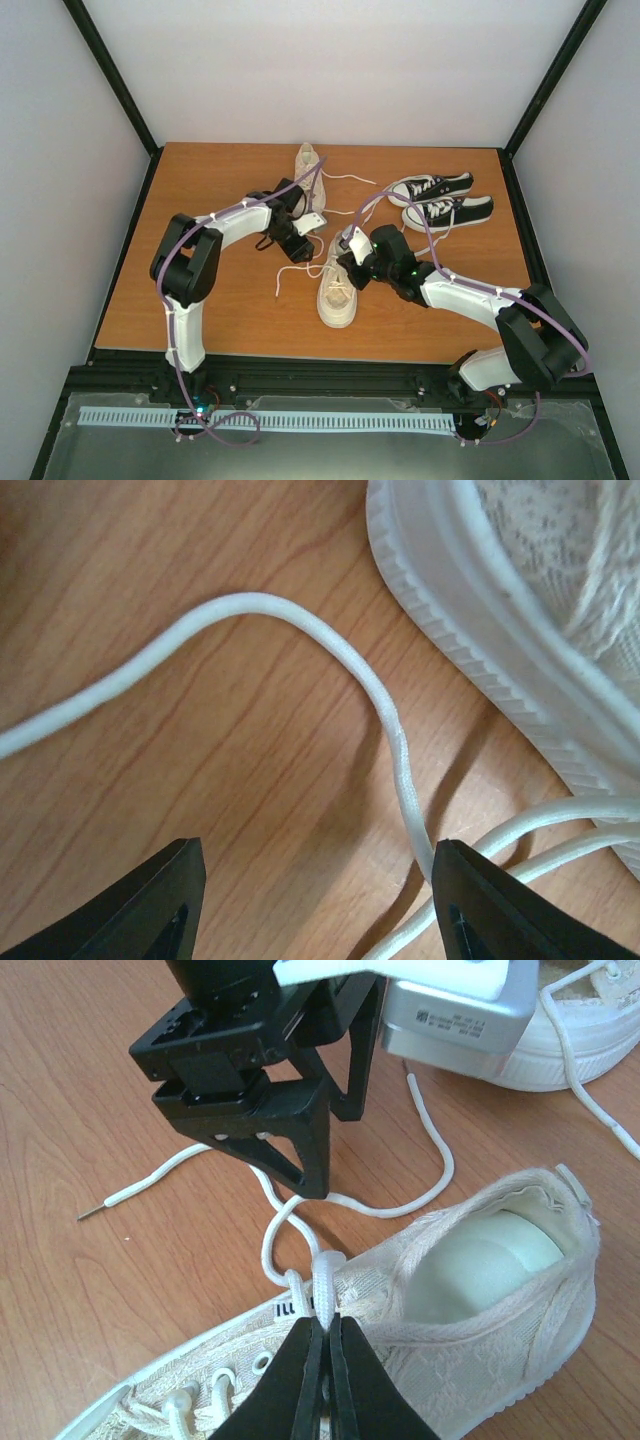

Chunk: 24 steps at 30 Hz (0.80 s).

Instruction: Tie the shoes

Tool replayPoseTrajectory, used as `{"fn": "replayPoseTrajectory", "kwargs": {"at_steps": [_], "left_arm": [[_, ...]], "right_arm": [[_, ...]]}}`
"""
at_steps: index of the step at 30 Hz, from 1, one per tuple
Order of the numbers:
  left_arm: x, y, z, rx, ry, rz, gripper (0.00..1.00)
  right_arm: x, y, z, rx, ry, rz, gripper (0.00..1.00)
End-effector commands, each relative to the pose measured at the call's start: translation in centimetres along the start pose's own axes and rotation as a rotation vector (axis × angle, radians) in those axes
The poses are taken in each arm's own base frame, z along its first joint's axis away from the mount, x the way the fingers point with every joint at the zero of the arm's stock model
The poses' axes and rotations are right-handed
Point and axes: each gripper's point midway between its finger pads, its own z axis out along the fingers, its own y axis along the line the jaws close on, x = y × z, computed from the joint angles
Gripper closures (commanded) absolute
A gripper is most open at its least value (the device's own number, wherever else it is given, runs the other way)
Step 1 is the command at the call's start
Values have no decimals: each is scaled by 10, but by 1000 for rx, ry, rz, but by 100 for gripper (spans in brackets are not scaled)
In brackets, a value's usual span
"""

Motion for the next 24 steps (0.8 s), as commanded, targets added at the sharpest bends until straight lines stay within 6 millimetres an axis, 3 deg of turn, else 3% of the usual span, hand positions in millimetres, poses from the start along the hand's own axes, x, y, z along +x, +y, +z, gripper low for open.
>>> {"fn": "replayPoseTrajectory", "kwargs": {"at_steps": [1,11,15,24], "left_arm": [[5,-10,6,33,8,15,34],[-12,-34,-27,126,-121,148,32],[0,-41,-13,126,-84,204,30],[13,-34,18,61,8,219,34]], "right_arm": [[-22,-3,-4,2,-86,-11,97],[-21,-3,-4,4,-80,-9,97],[-21,-3,-5,5,-83,-11,97],[-20,-2,-4,-2,-81,-7,97]]}}
